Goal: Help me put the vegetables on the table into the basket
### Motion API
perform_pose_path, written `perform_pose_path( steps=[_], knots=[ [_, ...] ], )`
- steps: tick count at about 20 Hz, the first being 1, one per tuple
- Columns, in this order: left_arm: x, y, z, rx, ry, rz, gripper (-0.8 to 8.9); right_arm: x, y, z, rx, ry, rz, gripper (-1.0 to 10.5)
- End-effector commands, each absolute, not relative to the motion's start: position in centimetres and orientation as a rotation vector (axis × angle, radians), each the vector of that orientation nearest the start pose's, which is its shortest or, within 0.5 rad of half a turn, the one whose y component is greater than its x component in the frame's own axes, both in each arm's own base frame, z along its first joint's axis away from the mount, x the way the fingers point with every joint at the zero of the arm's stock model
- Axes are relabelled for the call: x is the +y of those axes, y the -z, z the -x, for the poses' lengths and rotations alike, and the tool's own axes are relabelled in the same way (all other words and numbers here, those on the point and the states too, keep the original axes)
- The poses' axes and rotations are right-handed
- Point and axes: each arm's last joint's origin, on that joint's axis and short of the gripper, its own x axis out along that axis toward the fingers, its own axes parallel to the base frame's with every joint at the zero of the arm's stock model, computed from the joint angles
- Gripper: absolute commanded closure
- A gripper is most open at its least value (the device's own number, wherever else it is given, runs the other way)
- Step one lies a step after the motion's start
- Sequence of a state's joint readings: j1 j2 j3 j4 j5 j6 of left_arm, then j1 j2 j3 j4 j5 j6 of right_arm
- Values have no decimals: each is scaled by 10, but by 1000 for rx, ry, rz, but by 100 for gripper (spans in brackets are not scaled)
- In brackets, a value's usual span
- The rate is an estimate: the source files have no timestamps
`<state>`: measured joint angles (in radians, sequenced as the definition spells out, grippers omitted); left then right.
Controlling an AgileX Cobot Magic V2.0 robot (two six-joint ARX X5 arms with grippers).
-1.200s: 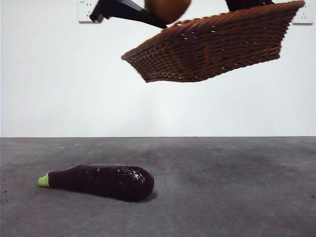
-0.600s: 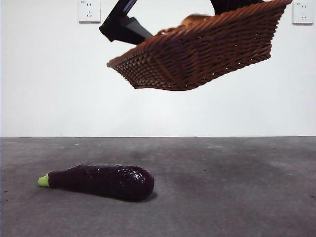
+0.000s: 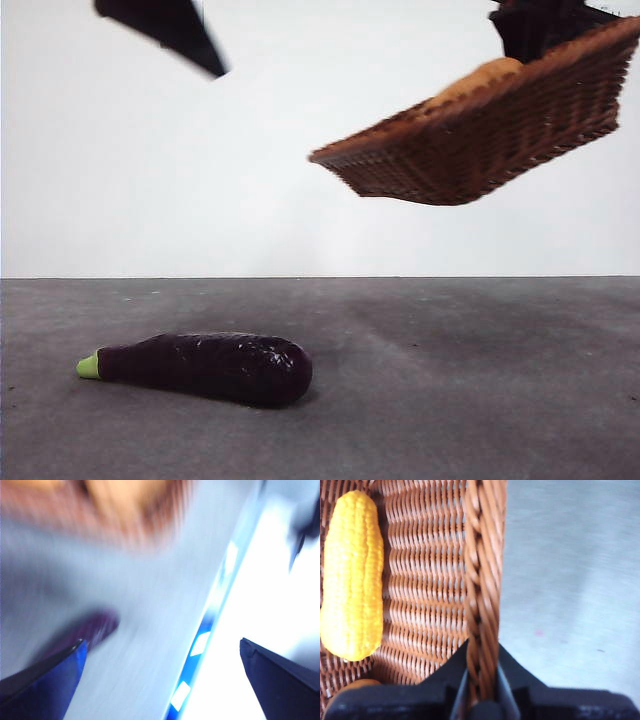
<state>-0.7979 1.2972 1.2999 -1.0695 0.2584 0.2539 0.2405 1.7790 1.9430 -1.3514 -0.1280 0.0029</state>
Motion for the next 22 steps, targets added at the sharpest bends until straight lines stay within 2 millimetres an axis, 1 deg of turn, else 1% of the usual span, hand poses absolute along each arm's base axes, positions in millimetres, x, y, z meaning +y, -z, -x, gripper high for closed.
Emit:
perform_pose_path(
  steps=[1,5,8,10,12,15,18,20,22],
  knots=[
    [-176,-326,-164,883,1166,-789,217,75,-369,-334,1209,-312,54,963],
    [-180,-318,-171,840,1202,-950,217,63,-369,-336,1212,-293,49,963],
    [-188,-309,-180,852,1199,-946,217,63,-369,-337,1205,-302,64,963],
    [-195,-298,-188,885,1204,-954,216,64,-369,-337,1196,-306,68,963],
    [-205,-283,-197,923,1218,-974,216,64,-370,-338,1192,-308,68,963],
    [-217,-255,-212,1006,1224,-986,217,64,-370,-338,1191,-309,71,963],
    [-225,-226,-231,1074,1207,-988,217,61,-370,-338,1189,-307,68,963],
    [-228,-208,-239,1126,1189,-1011,217,59,-370,-339,1189,-307,56,963],
    [-230,-192,-245,1163,1165,-1039,217,53,-370,-340,1181,-334,12,963]
  ],
)
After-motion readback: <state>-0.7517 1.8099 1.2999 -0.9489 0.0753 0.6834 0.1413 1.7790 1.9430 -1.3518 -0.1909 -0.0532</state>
